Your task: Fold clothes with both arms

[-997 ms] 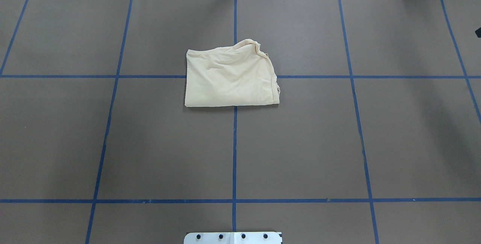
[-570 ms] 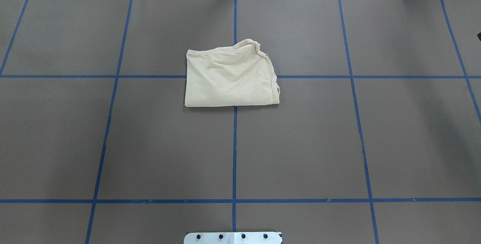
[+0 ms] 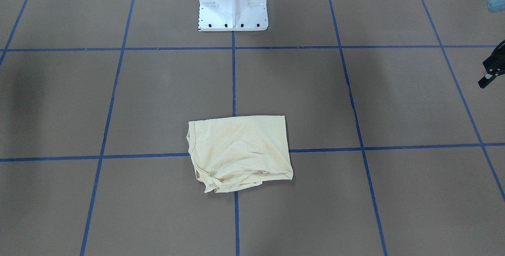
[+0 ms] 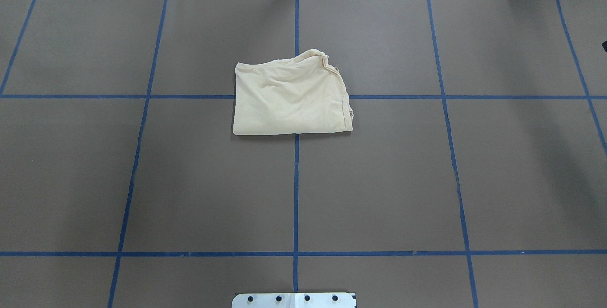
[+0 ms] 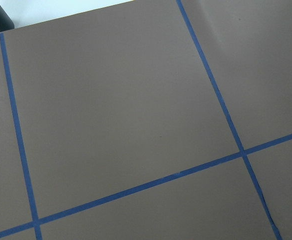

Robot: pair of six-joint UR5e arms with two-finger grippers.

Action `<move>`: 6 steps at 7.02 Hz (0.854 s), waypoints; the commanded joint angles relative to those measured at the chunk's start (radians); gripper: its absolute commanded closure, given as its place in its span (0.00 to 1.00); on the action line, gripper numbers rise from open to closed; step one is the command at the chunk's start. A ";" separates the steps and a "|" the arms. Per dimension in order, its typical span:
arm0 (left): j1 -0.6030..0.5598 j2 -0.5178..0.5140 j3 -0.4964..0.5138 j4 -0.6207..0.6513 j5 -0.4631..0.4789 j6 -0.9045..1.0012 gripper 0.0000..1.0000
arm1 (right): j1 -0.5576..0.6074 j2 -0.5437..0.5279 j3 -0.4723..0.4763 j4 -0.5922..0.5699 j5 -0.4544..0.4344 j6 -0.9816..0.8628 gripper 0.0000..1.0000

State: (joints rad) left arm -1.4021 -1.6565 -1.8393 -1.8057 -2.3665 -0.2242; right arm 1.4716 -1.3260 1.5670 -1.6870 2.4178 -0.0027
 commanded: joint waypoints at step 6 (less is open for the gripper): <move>-0.006 -0.006 0.124 -0.001 0.000 0.003 0.00 | 0.001 -0.093 0.126 0.001 -0.065 0.000 0.00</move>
State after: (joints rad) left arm -1.4032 -1.6573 -1.7556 -1.8061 -2.3675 -0.2223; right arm 1.4726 -1.3829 1.6613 -1.6925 2.3641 -0.0031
